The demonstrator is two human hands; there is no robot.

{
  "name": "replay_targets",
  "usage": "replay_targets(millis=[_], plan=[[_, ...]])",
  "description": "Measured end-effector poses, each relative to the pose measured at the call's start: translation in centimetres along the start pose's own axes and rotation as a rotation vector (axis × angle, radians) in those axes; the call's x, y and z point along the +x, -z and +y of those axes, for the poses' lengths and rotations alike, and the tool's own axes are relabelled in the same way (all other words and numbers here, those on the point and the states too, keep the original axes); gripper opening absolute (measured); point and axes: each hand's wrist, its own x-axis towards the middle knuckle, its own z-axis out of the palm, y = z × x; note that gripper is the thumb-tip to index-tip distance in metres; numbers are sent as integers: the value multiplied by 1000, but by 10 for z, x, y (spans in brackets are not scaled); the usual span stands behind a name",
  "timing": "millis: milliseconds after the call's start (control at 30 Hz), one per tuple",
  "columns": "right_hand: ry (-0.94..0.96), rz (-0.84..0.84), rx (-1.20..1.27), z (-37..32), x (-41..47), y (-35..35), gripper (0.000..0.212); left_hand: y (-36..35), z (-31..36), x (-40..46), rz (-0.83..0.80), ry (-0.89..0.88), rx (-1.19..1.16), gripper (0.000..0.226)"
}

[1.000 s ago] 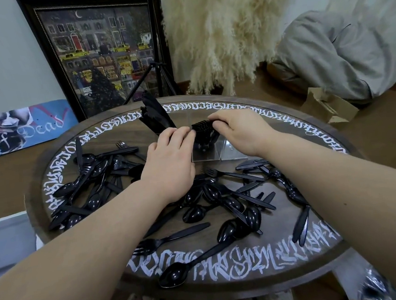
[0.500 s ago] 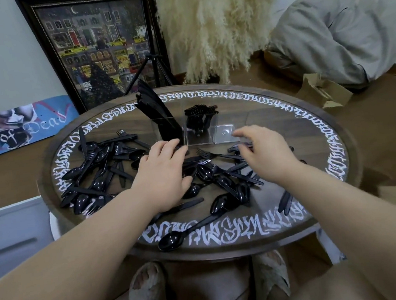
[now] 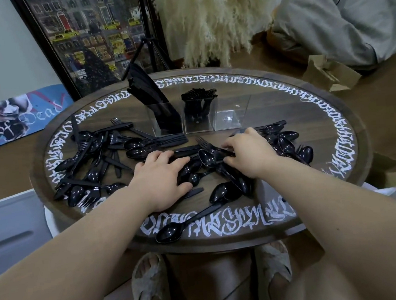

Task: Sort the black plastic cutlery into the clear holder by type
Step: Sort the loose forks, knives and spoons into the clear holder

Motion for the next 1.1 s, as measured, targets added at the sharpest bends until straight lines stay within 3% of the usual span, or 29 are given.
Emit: replay_targets(millis=[133,300,467,733,1100], plan=[[-16,12,-30,-6,3,-4,33,2,-3,-2,10,-27,-46,69],[-96,5,60,-4,4,-6,19,11,-43,-12,225,104,-145,78],[-142,42,137,-8,5,-6,11,5,-75,-33,47,164,-132,69],[-169,136,261,-18,4,-4,11,-1,-65,-30,28,104,-164,68],[-128,157,399,-19,3,0,14,1,-49,-14,135,58,-183,29]])
